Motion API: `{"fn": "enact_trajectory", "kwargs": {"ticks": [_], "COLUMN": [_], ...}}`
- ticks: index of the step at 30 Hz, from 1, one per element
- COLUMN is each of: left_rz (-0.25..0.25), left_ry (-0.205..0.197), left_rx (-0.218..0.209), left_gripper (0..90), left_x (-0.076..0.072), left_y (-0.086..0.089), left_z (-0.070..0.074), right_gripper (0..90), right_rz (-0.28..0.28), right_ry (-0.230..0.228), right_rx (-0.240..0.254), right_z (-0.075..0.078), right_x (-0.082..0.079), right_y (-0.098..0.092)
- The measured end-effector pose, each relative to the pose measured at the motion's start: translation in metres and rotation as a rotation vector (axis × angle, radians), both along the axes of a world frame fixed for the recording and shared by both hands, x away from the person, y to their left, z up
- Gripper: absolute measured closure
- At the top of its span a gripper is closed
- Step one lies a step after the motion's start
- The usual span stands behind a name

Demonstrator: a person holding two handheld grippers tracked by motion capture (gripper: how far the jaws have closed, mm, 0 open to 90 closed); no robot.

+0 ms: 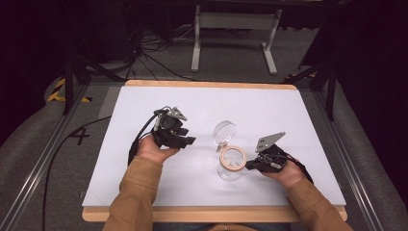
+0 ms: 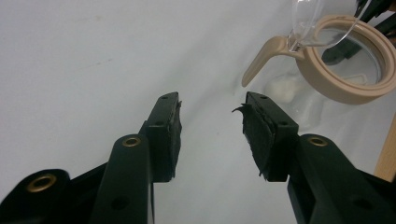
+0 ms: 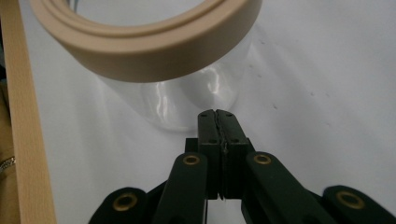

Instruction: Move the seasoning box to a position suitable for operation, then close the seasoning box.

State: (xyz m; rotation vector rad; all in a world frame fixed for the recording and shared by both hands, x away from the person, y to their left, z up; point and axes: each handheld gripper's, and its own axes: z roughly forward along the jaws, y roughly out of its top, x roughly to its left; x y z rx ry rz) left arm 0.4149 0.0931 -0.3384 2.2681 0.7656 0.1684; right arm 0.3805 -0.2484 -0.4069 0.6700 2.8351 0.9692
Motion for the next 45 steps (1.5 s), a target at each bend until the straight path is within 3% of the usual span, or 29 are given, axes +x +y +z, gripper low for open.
{"fn": "enact_trajectory", "kwargs": {"ticks": [6, 23, 30, 33, 37, 40, 42, 45], "left_rz": [-0.009, -0.012, -0.025, -0.027, -0.010, 0.007, 0.004, 0.007], "left_ry": [-0.006, -0.001, 0.015, -0.013, -0.039, -0.081, -0.099, -0.114], "left_rx": [-0.005, -0.009, -0.017, -0.036, -0.061, -0.078, -0.120, -0.166], "left_gripper": [57.2, 57.5, 64.0, 69.1, 74.9, 83.3, 89.3, 89.6], "left_x": [0.002, 0.001, 0.002, 0.001, -0.001, -0.003, -0.005, -0.006], "left_y": [-0.003, 0.000, 0.000, 0.002, 0.004, 0.004, 0.005, 0.001], "left_z": [0.000, 0.000, 0.000, 0.002, 0.004, 0.004, 0.006, 0.006], "right_gripper": [89.5, 89.3, 89.3, 89.3, 89.3, 89.3, 89.3, 89.4], "right_rz": [0.034, 0.114, 0.127, 0.137, 0.105, 0.069, 0.051, 0.022], "right_ry": [0.011, 0.010, 0.021, 0.008, -0.027, -0.045, -0.056, -0.083], "right_rx": [-0.030, -0.017, -0.009, -0.028, 0.007, 0.047, 0.070, 0.119], "right_z": [-0.004, -0.007, -0.007, 0.000, 0.015, 0.026, 0.032, 0.040], "right_x": [-0.008, -0.019, -0.019, -0.019, -0.017, -0.016, -0.016, -0.017], "right_y": [0.009, 0.033, 0.032, 0.027, 0.013, 0.003, -0.001, -0.003]}}
